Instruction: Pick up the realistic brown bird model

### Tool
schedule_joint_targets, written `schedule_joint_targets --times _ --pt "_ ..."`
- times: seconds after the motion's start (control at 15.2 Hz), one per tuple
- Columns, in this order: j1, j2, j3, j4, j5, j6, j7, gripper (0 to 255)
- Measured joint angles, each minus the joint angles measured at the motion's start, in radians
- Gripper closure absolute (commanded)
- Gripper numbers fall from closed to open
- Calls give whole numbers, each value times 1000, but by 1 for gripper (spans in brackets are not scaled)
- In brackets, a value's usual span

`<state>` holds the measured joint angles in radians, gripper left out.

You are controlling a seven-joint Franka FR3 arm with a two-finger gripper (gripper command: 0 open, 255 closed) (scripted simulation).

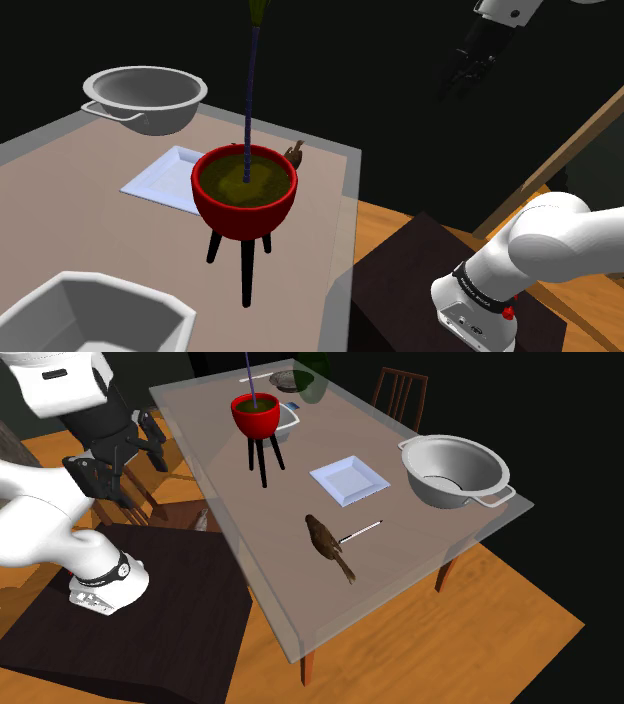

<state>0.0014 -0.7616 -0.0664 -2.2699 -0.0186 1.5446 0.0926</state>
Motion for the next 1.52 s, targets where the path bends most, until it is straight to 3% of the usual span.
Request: schedule_joint_targets --times 0.13,0.59,1.06,1.52 --pt "-1 7 5 -6 3 13 11 0" --pt "0 153 96 -57 54 203 179 0" --pt "-4 364 177 -24 74 377 352 0" --pt "-12 616 232 86 50 511 522 0"
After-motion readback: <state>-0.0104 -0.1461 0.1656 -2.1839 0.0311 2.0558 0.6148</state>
